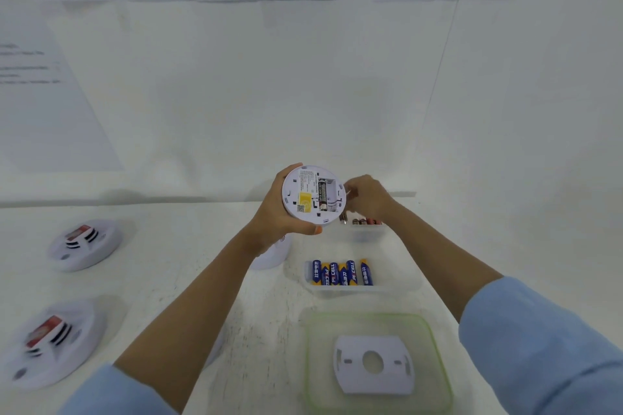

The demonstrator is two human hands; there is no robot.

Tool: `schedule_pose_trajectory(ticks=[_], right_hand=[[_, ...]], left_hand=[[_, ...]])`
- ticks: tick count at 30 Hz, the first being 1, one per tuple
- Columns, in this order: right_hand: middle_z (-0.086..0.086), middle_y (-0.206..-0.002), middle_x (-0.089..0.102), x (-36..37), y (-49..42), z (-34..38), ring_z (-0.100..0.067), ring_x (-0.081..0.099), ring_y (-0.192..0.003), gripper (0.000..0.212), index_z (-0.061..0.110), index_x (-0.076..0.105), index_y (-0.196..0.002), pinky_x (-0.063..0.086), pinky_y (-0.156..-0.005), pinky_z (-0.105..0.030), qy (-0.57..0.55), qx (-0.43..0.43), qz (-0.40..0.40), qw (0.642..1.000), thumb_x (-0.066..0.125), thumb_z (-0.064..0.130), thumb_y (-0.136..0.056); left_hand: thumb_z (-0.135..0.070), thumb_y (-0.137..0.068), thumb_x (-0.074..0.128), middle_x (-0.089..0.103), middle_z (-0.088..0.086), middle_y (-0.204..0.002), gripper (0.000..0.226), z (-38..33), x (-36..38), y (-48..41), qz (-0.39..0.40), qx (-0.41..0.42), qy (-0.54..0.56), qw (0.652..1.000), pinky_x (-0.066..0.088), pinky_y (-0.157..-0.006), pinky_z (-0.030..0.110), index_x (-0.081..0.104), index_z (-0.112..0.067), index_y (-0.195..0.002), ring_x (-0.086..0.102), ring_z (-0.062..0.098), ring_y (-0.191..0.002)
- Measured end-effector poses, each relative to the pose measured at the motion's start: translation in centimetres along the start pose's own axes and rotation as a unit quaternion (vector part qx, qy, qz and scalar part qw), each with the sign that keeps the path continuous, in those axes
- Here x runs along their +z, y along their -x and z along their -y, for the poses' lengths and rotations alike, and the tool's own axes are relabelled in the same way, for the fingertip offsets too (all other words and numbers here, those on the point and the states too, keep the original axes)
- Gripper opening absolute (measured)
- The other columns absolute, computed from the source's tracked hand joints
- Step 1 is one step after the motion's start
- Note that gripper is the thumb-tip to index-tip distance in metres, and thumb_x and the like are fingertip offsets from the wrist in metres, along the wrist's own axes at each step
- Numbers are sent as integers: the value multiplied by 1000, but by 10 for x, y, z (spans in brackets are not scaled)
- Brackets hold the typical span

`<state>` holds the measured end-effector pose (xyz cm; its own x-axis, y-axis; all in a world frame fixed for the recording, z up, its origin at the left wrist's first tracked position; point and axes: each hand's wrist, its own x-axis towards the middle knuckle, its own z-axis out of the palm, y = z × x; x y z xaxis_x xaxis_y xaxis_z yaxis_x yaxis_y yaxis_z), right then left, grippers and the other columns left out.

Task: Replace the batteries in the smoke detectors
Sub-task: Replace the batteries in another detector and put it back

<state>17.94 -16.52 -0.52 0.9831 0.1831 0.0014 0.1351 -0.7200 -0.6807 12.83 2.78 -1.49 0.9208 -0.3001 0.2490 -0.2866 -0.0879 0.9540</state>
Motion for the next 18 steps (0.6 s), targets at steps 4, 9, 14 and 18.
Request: schedule_pose_trajectory(ticks=[4, 9, 14, 18], right_hand=[[-9, -78, 65, -22, 23, 12, -8, 61, -51, 26, -1, 63, -107, 52, -54, -19, -227, 17, -18, 973, 66, 2, -82], [-7, -71, 57, -41, 53, 27, -9, 62, -56, 26, -2, 60, -107, 58, -57, -23, -319, -20, -54, 946, 65, -1, -82], [-7, -74, 60, -45, 74, 39, -8, 63, -59, 21, 0, 62, -103, 58, -61, -22, -315, -62, -59, 945, 65, 0, -82], [-3, -89, 61, -42, 84, 45, -12, 60, -73, 25, 10, 62, -112, 54, -65, -23, -249, -86, -46, 964, 60, 4, -88]], left_hand=[[5, -47, 77, 48, -9, -124, 96, -8, 1, 8, 8, -2, 13, 1000, 51, -78, 16, 34, -26, -128, 52, 4, -112], [3, -47, 77, 47, -10, -124, 97, -16, 5, 21, 12, 0, 6, 1000, 52, -79, 18, 33, -27, -128, 50, 5, -113], [6, -47, 76, 47, -10, -122, 98, -22, 11, 30, 16, 5, 0, 1000, 51, -75, 15, 32, -21, -131, 53, -9, -103], [5, -49, 76, 46, -10, -121, 97, -26, 14, 35, 19, 7, -7, 1000, 50, -75, 14, 31, -21, -130, 53, -12, -100]])
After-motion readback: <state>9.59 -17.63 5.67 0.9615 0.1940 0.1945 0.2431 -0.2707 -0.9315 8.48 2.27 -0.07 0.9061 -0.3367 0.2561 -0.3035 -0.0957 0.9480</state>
